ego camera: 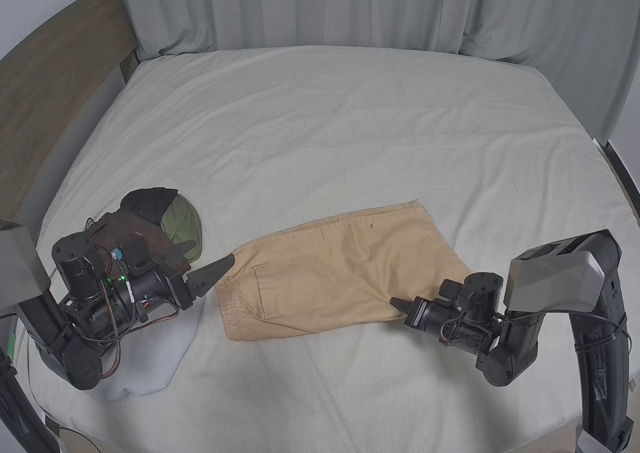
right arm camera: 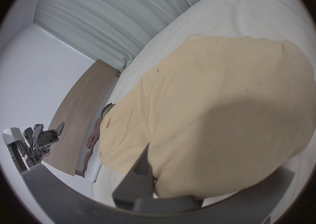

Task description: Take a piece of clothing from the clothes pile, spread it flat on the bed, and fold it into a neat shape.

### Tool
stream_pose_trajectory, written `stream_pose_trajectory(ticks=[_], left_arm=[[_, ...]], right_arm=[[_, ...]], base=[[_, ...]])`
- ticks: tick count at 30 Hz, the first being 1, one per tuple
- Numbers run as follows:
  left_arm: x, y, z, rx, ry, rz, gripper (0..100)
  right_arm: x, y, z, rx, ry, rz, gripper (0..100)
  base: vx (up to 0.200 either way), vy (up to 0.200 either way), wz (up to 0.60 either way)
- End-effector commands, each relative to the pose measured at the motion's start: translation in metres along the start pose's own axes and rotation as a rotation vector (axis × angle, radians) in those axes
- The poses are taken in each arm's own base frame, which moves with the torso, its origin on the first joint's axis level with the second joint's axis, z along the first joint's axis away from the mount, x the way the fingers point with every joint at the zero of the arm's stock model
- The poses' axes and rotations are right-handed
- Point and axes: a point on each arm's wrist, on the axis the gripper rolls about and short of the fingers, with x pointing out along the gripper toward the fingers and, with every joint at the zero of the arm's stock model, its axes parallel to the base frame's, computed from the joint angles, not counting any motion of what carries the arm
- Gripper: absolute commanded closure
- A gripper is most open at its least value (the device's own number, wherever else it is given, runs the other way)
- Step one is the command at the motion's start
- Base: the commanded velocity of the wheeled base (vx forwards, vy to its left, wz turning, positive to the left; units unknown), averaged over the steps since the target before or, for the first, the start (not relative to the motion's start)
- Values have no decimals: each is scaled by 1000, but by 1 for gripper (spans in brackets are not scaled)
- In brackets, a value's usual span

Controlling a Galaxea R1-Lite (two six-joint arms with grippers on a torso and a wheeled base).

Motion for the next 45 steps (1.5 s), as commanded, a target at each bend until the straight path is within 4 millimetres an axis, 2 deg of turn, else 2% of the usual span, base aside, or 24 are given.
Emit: stream_pose_trajectory(ticks=[1, 5, 20, 37, 38, 41, 45], left_arm=[[0, -1, -1, -2, 5, -1, 0], [-1, -1, -1, -2, 6, -1, 0], [0, -1, -3, 0, 13, -1, 0], [-1, -1, -3, 0, 13, -1, 0], [-1, -1, -3, 0, 13, -1, 0], [-1, -1, -3, 0, 13, -1, 0], [-1, -1, -3, 0, 13, -1, 0]], right_arm=[[-23, 7, -3, 5, 24, -30, 100], [-39, 9, -11, 14, 74, -58, 100], [-74, 9, -39, 29, 195, -160, 100], [-79, 6, -43, 34, 211, -194, 100], [-79, 7, -44, 33, 212, -193, 0], [-82, 9, -48, 29, 234, -192, 0], [-96, 15, -59, 21, 304, -199, 0]], base=[[0, 0, 0], [0, 0, 0], [0, 0, 0], [0, 0, 0], [0, 0, 0], [0, 0, 0], [0, 0, 0]])
